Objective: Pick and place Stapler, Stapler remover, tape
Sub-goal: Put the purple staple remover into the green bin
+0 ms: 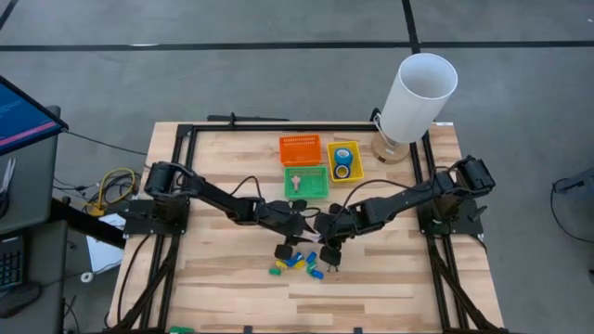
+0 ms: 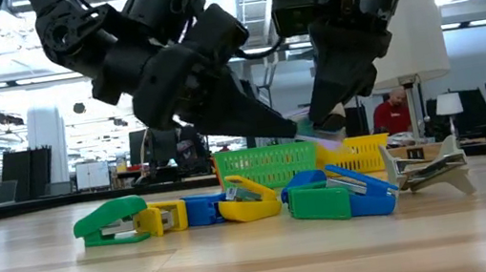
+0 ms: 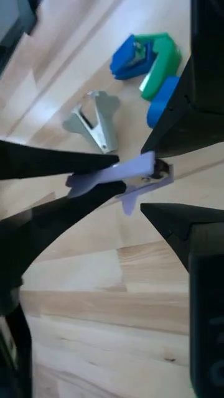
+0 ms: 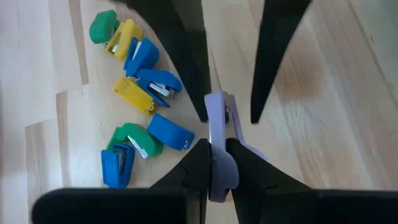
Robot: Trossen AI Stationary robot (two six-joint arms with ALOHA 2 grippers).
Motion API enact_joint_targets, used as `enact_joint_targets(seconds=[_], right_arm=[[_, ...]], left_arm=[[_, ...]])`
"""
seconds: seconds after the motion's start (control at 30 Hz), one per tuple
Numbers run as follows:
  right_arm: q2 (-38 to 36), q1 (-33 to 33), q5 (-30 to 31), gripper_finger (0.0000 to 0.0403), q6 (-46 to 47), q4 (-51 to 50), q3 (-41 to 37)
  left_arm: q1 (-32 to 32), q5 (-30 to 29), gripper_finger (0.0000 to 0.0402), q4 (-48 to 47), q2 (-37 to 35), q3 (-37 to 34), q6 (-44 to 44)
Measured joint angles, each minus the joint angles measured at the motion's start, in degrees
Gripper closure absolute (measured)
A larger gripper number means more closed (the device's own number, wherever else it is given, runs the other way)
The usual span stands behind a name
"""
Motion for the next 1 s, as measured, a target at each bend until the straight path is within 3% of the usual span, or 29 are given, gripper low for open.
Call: enact_joint_targets(seconds=[0.23,0.6,1.0], right_arm=[[0.0,0.2,-0.2,0.0369,0.0,-1.0,0.0],[-0.1,0.4,0.0,0.0365,-0.2,-0.7,0.0],[0.0,1.2,0.0,0.0343,-1.5,-0.2,0.0]], left_arm=[[0.0,0.0,0.0283,-0.1,5.5,5.0,0.0],[0.0,0.1,0.0286,-1.2,3.5,5.4,0.1],[0.0,0.2,0.0358,-1.2,3.5,5.4,0.0]])
